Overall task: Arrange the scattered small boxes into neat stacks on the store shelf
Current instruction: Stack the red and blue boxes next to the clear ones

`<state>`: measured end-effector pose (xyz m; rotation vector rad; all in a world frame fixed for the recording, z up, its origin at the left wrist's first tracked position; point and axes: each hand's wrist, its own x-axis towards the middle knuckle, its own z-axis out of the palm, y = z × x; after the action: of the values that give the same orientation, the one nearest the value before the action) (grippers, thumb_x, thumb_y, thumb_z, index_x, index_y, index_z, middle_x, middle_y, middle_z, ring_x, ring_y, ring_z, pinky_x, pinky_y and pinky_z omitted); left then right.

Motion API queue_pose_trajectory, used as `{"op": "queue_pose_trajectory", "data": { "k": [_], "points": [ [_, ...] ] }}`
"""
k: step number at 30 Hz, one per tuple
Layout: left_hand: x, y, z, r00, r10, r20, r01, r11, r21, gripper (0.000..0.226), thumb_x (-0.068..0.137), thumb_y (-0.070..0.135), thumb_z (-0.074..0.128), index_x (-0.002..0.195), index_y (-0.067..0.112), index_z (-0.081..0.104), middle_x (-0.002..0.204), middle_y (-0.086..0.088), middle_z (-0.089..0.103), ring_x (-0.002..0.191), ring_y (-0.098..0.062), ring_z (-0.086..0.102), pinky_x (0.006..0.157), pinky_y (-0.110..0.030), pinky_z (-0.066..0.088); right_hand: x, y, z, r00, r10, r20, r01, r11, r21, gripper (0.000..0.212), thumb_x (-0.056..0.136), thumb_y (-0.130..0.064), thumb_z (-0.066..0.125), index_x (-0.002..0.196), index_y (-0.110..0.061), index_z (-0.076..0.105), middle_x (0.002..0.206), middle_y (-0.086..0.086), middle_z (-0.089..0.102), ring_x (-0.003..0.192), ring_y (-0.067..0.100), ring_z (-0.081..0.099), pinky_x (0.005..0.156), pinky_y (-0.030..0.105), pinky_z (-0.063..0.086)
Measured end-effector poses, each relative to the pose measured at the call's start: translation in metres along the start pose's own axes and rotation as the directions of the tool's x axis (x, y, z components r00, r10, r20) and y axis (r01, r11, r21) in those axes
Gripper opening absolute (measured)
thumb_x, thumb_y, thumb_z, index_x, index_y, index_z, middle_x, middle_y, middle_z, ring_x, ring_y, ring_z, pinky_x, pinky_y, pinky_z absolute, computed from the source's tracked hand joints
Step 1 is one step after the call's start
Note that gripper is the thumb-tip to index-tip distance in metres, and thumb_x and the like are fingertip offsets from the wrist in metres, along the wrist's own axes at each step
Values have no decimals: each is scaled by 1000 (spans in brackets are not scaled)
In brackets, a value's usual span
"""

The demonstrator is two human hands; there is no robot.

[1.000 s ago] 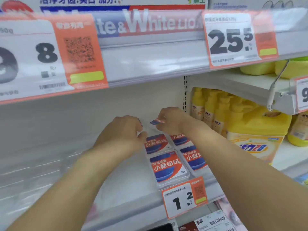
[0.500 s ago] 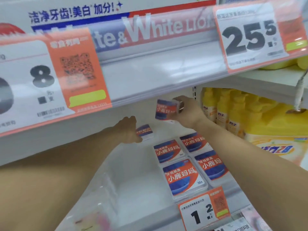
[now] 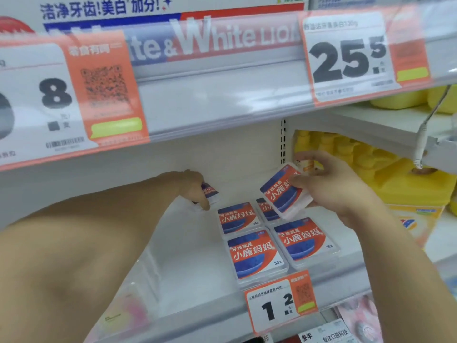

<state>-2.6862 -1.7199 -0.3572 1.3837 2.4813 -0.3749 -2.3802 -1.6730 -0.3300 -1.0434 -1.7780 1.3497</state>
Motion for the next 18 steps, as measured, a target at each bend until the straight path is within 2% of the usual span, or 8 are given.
{"op": "queue_pose_trajectory", "data": {
  "k": [4, 6, 8, 10, 12, 14, 16, 18],
  "points": [
    [-11, 0, 0, 999, -45, -17, 43, 997, -63, 96, 50, 52, 80, 128, 5, 49, 110, -4, 60, 102, -25, 60, 90, -41, 54, -4, -2, -2, 1000, 12, 23, -11, 998, -55, 38, 90, -17, 68, 121, -35, 55, 122, 4, 62, 77, 16, 71, 58, 33, 62],
    [-22, 0, -5, 993, -84, -82, 70, 986, -153, 112, 53, 51, 79, 146, 20, 25, 128, -7, 50, 110, -27, 54, 91, -40, 53, -6, -5, -5, 1000, 11, 6, -10, 996, -92, 38, 89, -16, 69, 119, -34, 57, 120, 5, 63, 82, 20, 72, 62, 38, 63],
    [-37, 3, -12, 979, -106, -175, 65, 972, -225, 109, 57, 57, 71, 148, 39, 13, 136, -11, 36, 111, -30, 50, 84, -38, 55, -10, -7, -13, 1000, 14, -24, -16, 996, -88, 37, 88, -13, 70, 117, -32, 56, 114, 5, 64, 80, 20, 71, 57, 36, 62],
    [-60, 13, -20, 959, -110, -260, 33, 958, -283, 89, 63, 65, 62, 140, 43, 25, 132, -11, 26, 101, -29, 50, 73, -33, 57, -15, -7, -22, 998, 46, -39, -47, 998, -28, 37, 87, -7, 70, 114, -28, 56, 105, 5, 66, 69, 18, 72, 47, 32, 59],
    [-82, 34, -22, 948, -128, -290, -3, 912, -410, 71, 68, 66, 60, 127, 31, 40, 125, -7, 27, 96, -25, 52, 61, -29, 56, -22, -4, -25, 996, 87, -18, -87, 996, -19, 38, 86, -3, 68, 113, -27, 57, 101, 7, 66, 65, 20, 73, 49, 35, 60],
    [-103, 59, -18, 948, -160, -276, -10, 850, -526, 75, 67, 74, 59, 118, 20, 46, 117, -7, 44, 87, -21, 59, 49, -24, 53, -27, -3, -24, 994, 105, -8, -106, 994, -27, 38, 84, 0, 68, 111, -26, 59, 103, 8, 67, 69, 23, 74, 59, 44, 63],
    [-119, 81, -8, 949, -146, -278, -34, 832, -554, 77, 66, 80, 58, 109, 16, 53, 100, -3, 63, 69, -14, 63, 44, -21, 46, -32, -2, -21, 994, 108, -12, -109, 994, -27, 38, 81, -1, 70, 108, -25, 60, 106, 7, 66, 72, 24, 73, 60, 44, 63],
    [-130, 93, 5, 935, -142, -325, -82, 805, -588, 69, 68, 75, 63, 104, 17, 53, 91, 2, 64, 64, -9, 61, 45, -21, 45, -34, -2, -15, 994, 97, -54, -99, 995, -33, 36, 77, -5, 74, 102, -26, 60, 110, 7, 67, 80, 27, 73, 61, 45, 63]
  ]
}}
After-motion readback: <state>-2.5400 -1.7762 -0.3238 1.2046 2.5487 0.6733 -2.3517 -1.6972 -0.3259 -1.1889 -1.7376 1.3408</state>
